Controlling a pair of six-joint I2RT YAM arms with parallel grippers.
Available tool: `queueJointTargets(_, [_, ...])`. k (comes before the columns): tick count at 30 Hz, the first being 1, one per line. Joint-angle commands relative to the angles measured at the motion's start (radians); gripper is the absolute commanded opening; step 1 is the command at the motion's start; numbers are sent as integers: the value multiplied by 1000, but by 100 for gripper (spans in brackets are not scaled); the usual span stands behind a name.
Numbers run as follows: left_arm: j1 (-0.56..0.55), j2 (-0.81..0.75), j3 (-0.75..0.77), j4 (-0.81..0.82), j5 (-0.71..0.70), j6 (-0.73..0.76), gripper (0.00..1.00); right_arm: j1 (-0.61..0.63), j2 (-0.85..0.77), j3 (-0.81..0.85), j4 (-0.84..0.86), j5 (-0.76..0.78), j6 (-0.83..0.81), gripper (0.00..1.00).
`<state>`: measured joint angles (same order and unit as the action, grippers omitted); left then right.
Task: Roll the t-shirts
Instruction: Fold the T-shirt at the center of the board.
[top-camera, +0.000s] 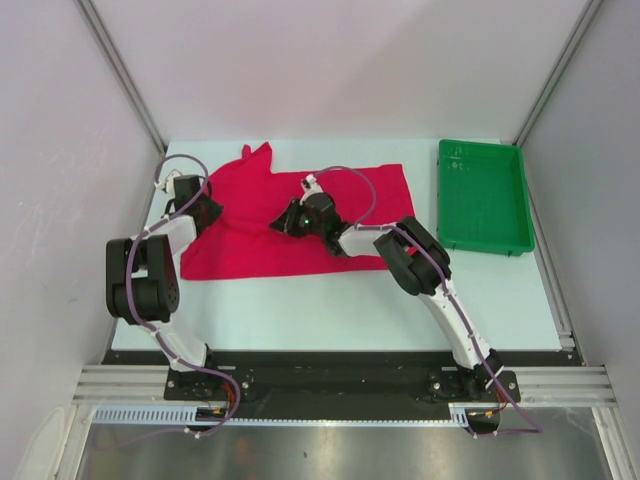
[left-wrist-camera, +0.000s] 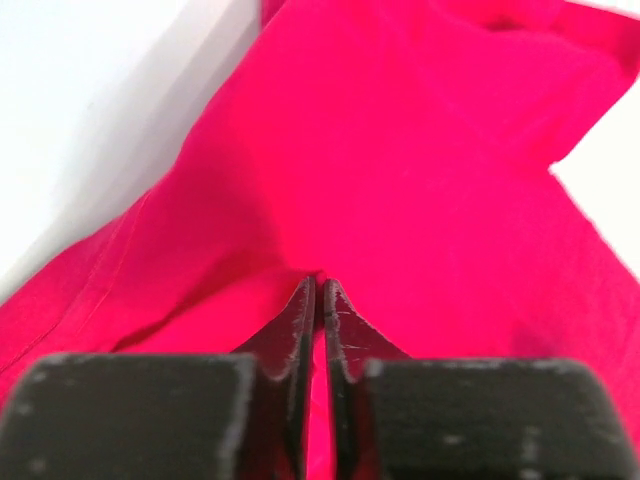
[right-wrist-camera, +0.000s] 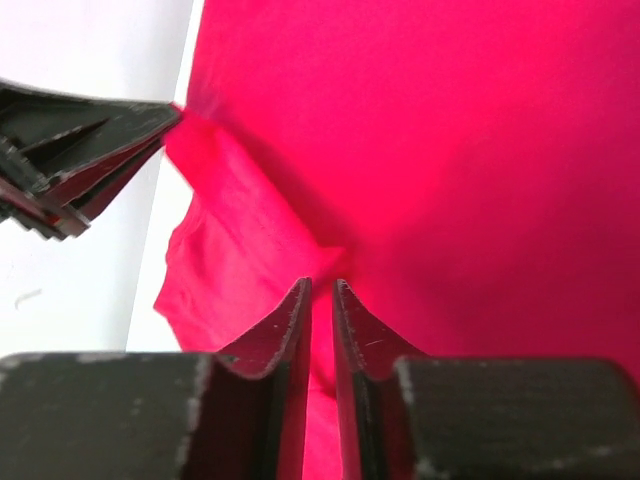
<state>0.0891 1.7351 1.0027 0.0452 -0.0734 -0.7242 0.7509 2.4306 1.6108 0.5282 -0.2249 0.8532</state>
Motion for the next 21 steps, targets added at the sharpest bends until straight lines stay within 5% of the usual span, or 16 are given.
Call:
queueJointTargets(1, [-3,15,62,42,-12,2,16,-54,-41,43,-22,-16,-5,24])
queueJointTargets(7, [-2,11,71,93,-9,17,59,-106,-93,17,-89,-28,-68,40])
queueJointTargets(10, [-3,9,100,154,21,42,69,-148,-145,-20,-143,-37,-118,41])
queueJointTargets(16, [-2,131,284,207,138,127,77,-225,-252,-72,-289,-77,-241,44])
queueJointTargets(21, [9,335,589,111,205,204,77,-265,-333,-107,-359,-93,-318,45])
